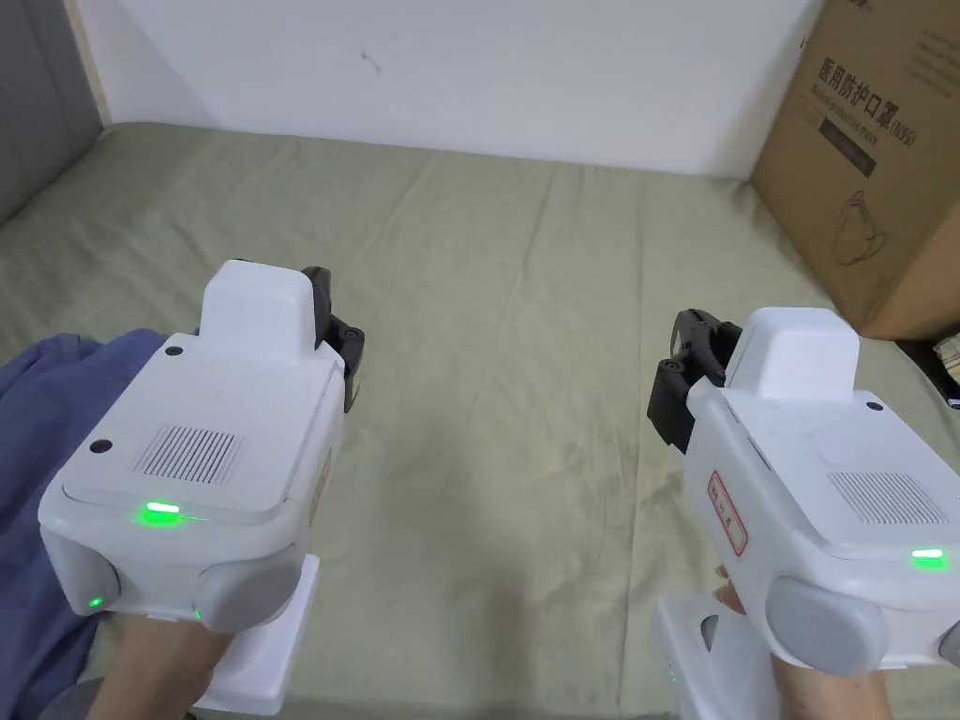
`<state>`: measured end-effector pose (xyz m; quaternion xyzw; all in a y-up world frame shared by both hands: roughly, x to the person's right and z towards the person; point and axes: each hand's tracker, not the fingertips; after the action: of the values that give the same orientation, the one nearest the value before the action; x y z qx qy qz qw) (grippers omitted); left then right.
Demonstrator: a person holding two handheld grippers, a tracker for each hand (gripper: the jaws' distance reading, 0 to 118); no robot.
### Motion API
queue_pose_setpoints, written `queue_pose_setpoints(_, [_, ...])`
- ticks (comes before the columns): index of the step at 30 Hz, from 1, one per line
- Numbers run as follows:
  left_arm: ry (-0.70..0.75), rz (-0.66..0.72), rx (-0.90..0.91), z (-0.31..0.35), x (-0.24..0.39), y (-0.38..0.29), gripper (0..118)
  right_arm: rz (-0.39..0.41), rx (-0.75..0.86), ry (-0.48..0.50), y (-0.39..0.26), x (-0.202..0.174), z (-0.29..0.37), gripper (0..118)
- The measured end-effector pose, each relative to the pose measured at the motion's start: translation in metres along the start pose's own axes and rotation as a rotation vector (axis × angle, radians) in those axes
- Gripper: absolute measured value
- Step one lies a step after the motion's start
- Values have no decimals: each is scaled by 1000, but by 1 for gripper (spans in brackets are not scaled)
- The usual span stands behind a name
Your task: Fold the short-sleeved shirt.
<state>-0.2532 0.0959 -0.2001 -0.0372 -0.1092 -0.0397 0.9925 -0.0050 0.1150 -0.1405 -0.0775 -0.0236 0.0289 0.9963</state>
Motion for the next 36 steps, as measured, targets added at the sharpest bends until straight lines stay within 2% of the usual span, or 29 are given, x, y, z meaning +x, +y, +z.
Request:
queue_pose_setpoints(9, [7, 7, -3, 0, -6, 1, 0, 14, -3, 7, 0, -3, -2, 0])
queue_pose_setpoints(13, [74, 17, -1, 6, -29, 1, 0, 34, 1, 37, 4, -15, -9, 0])
queue_pose_setpoints(28, [464, 31, -26, 82, -145, -10, 0, 81, 41, 406, 20, -141, -46, 0])
queue_pose_setpoints(36, [562, 54, -47, 111, -173, -19, 0, 110, 38, 517, 20, -187, -48, 0])
